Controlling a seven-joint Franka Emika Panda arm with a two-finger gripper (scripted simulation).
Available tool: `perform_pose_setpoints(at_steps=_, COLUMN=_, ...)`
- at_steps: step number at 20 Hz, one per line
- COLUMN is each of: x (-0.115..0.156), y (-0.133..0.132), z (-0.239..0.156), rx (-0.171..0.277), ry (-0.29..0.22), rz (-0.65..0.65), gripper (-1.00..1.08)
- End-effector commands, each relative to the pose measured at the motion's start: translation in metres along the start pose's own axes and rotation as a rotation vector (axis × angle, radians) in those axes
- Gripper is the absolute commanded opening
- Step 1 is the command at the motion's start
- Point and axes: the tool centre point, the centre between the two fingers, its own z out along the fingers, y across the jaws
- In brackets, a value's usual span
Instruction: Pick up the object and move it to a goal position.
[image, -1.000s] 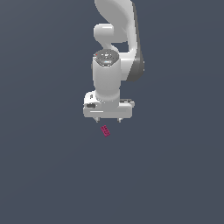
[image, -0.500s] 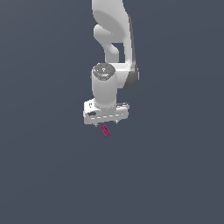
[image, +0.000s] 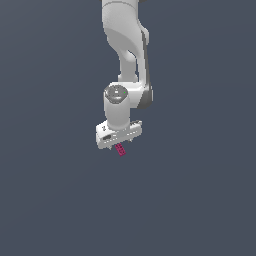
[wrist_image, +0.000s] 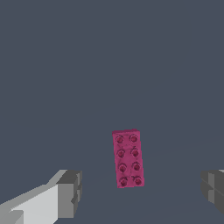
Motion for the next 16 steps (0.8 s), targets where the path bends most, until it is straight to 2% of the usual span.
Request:
perform_pose_setpoints(at_steps=1, x=-0.003, y=0.0, z=0.008, rx=0.002, ry=-0.001, rz=-0.039, gripper=1.0)
perform_pose_setpoints(at_steps=7, x=-0.008, y=-0.001, z=0.018, rx=0.006, ry=-0.004, rz=-0.088, gripper=1.0)
perform_pose_setpoints(at_steps=16, x=-0.009, y=-0.001, z=0.027, rx=0.007, ry=-0.004, rz=-0.09, gripper=1.0)
